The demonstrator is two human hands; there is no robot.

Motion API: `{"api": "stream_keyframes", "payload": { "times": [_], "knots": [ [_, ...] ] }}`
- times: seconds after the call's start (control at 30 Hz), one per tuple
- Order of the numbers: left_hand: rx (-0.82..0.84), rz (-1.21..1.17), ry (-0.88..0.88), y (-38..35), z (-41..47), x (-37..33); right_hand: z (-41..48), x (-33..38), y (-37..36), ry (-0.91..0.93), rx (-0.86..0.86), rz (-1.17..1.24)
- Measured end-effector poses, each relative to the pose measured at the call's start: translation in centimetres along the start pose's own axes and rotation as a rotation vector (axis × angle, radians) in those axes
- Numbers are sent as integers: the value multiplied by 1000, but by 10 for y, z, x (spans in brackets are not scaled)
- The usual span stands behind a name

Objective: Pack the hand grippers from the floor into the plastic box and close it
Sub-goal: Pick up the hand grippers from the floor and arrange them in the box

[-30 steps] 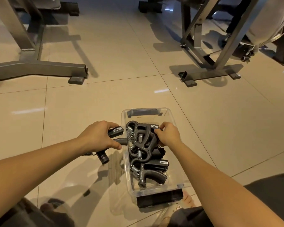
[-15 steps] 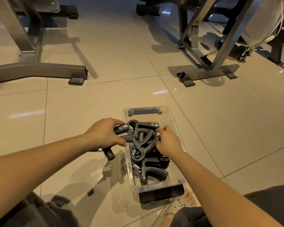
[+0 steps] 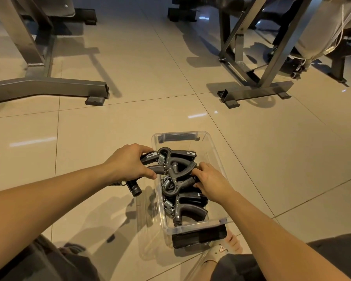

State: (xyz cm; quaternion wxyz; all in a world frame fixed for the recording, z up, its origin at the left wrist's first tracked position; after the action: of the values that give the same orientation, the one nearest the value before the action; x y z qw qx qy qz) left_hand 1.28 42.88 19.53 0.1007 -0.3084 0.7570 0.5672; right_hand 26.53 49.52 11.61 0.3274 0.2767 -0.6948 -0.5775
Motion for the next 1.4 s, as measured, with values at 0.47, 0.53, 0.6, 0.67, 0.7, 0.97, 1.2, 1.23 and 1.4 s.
{"api": "stream_keyframes", "payload": {
  "times": [0.47, 0.53, 0.6, 0.67, 0.7, 0.97, 1.2, 1.23, 1.4],
  "knots": [
    [8, 12, 2, -3, -1, 5, 1, -1, -10, -147, -29, -16],
    [6, 13, 5, -4, -1, 6, 1, -1, -10, -147, -35, -5],
    [4, 11, 4, -4, -1, 6, 1, 0, -9, -153, -41, -11],
    [1, 11, -1, -4, 0, 4, 2, 2, -6, -176, -30, -33],
    [-1, 10, -2, -4, 0, 3, 3, 3, -2, -191, -18, -44],
    [4, -49, -46, 0, -2, -6, 29, 31, 70, -335, -280, 627],
    [-80, -126, -136, 12, -9, -23, 42, 71, 82, -298, 4, 1187],
    [-97, -128, -138, 13, -8, -23, 42, 71, 80, -312, 0, 1228],
    [5, -226, -83, 24, 1, -18, 40, 42, 84, -428, -149, 1357]
  ]
}}
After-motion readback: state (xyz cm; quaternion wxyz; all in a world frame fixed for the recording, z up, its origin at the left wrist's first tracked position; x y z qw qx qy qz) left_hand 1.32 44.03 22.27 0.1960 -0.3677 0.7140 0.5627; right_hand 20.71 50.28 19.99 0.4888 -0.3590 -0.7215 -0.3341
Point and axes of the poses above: each hand's wrist, its own z-axis towards the middle knuckle, its own y-axis out of the back of the hand, x = y × z, the point moved 5 cm from there along z, towards the middle knuckle, and after that the axes turned 7 degrees about y, right-handed, at the moved point
